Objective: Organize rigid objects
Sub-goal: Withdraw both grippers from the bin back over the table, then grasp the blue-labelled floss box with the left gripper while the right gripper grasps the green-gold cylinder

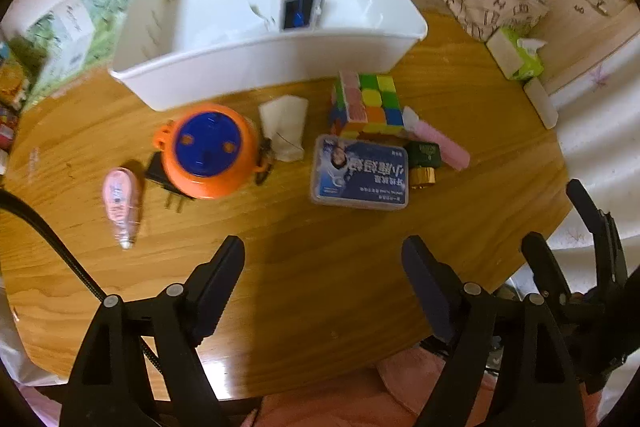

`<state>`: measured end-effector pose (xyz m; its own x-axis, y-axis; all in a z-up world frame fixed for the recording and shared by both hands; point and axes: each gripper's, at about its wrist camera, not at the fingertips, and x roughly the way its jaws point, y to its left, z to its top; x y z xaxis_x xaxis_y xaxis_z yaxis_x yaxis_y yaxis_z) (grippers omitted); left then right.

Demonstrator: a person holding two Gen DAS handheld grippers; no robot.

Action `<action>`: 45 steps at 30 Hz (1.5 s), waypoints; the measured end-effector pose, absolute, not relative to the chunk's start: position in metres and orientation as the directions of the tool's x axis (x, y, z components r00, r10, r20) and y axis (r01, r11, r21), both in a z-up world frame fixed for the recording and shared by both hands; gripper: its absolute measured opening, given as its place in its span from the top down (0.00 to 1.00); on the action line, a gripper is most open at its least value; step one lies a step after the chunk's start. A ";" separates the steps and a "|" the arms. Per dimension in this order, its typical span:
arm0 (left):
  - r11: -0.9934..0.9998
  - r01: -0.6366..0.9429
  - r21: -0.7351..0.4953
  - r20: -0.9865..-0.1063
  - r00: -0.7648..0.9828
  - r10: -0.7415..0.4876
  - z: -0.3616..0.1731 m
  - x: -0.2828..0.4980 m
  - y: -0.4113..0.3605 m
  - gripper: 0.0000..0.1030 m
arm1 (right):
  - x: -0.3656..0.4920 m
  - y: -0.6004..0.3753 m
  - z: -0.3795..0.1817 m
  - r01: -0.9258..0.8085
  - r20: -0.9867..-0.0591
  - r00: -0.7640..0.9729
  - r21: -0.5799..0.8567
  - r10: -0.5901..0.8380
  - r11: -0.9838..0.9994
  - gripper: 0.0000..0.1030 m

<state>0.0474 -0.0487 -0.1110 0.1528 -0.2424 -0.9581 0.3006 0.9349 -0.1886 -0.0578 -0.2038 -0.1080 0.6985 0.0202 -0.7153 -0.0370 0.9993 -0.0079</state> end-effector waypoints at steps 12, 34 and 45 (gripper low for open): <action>0.924 0.337 -0.183 -0.978 0.035 -0.206 -0.148 0.073 -0.088 0.16 | -0.031 -0.218 -0.151 -0.071 -0.818 0.570 0.041 0.074 0.997 0.04; 0.923 0.362 -0.131 -0.991 -0.062 -0.117 -0.180 0.105 -0.113 0.15 | 0.002 -0.184 -0.201 -0.392 -0.846 0.512 -0.075 0.149 0.917 0.27; 0.931 0.333 -0.151 -0.986 -0.112 -0.120 -0.196 0.111 -0.122 0.10 | 0.003 -0.180 -0.212 -0.470 -0.848 0.503 -0.102 0.171 0.877 0.28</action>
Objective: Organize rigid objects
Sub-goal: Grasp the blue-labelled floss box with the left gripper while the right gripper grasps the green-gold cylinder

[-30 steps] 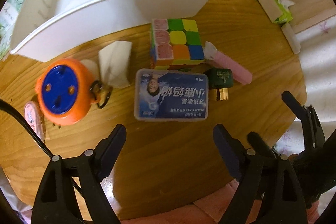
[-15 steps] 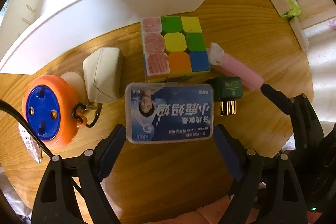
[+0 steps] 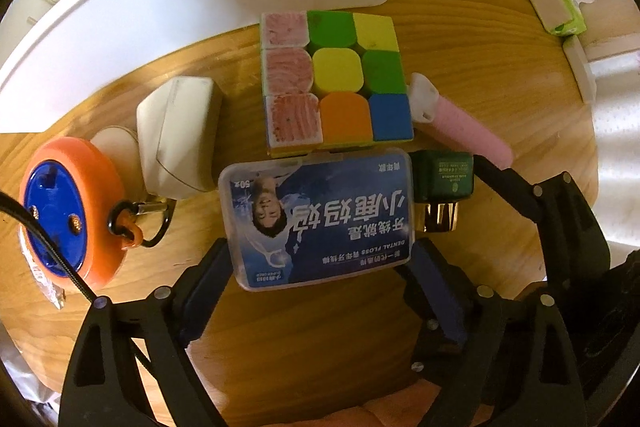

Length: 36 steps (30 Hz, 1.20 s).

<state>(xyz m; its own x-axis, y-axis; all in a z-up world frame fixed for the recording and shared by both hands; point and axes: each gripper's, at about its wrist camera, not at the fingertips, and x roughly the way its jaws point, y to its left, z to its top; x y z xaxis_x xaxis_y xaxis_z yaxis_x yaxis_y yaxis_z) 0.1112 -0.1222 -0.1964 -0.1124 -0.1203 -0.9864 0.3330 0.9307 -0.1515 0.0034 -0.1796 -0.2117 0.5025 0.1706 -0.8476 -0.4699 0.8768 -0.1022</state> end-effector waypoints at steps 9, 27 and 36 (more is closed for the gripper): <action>0.939 0.299 -0.171 -0.980 -0.150 -0.131 -0.211 0.129 -0.126 0.07 | 0.006 -0.172 -0.217 -0.511 -0.846 0.501 -0.119 0.183 0.851 0.28; 0.950 0.270 -0.154 -0.977 -0.185 -0.106 -0.227 0.147 -0.127 0.06 | 0.010 -0.179 -0.217 -0.522 -0.836 0.507 -0.106 0.208 0.846 0.33; 0.964 0.220 -0.150 -0.974 -0.201 -0.105 -0.227 0.128 -0.112 0.07 | 0.007 -0.180 -0.217 -0.497 -0.840 0.508 -0.109 0.188 0.861 0.53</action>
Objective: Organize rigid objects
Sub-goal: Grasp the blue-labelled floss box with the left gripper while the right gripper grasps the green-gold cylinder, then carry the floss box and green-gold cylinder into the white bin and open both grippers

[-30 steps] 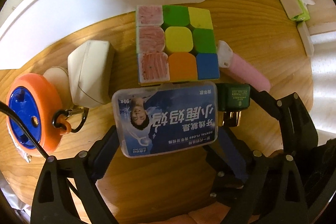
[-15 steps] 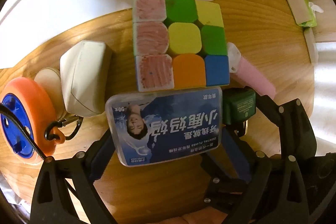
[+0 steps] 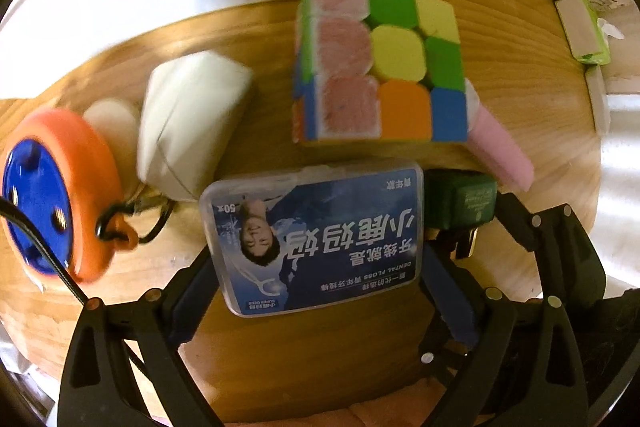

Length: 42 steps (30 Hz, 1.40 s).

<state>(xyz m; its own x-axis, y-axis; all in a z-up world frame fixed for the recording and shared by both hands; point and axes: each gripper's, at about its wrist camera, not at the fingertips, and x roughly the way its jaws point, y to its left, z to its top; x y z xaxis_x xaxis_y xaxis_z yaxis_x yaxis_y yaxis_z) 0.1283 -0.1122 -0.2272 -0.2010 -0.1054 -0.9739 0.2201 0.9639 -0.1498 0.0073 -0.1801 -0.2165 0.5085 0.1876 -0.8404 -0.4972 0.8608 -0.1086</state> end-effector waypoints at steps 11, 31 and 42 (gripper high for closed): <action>0.980 0.134 -0.150 -0.967 -0.225 -0.118 -0.233 0.102 -0.081 0.07 | 0.004 -0.181 -0.214 -0.465 -0.853 0.491 -0.084 0.178 0.881 0.60; 0.982 0.101 -0.162 -0.975 -0.170 -0.143 -0.226 0.049 -0.020 0.07 | -0.038 -0.182 -0.205 -0.321 -0.870 0.470 -0.011 0.150 0.947 0.61; 0.984 0.099 -0.148 -0.986 -0.086 -0.140 -0.193 0.016 0.023 0.07 | -0.047 -0.168 -0.193 -0.279 -0.845 0.515 -0.007 0.143 0.960 0.66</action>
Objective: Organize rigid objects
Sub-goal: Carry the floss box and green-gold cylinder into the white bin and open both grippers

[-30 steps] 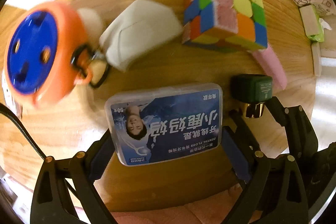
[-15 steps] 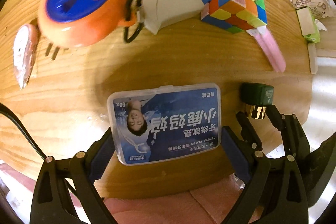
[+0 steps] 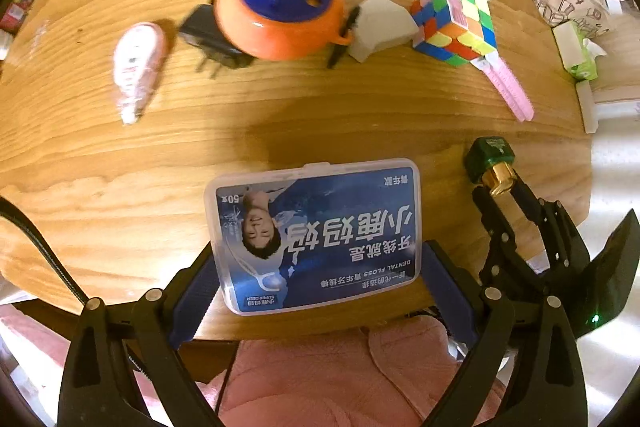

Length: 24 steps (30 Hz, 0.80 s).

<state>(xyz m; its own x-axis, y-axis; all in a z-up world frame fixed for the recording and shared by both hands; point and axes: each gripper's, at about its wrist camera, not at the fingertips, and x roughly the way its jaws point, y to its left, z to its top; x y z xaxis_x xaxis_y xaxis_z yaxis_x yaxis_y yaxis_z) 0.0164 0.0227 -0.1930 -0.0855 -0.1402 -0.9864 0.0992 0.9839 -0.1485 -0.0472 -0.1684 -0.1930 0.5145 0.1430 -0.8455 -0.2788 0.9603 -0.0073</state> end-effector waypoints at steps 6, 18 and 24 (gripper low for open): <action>0.985 0.083 -0.148 -0.989 -0.029 -0.146 -0.163 0.016 0.031 0.07 | -0.041 -0.158 -0.188 -0.280 -0.845 0.519 -0.028 0.127 0.959 0.71; 0.987 0.093 -0.131 -0.987 0.086 -0.139 -0.108 0.060 0.048 0.07 | -0.028 -0.140 -0.173 -0.323 -0.838 0.509 0.029 0.199 0.946 0.71; 0.986 0.110 -0.125 -0.982 0.130 -0.139 -0.086 0.085 0.055 0.07 | -0.007 -0.131 -0.147 -0.345 -0.795 0.563 0.026 0.228 0.938 0.71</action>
<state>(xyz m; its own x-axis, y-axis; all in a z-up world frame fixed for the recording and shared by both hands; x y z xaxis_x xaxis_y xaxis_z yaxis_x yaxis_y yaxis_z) 0.0854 0.0547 -0.0864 0.1300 -0.1386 -0.9818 0.1104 0.9860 -0.1246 -0.0068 -0.1312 -0.1470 0.5626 0.2284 -0.7946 -0.3448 0.9383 0.0256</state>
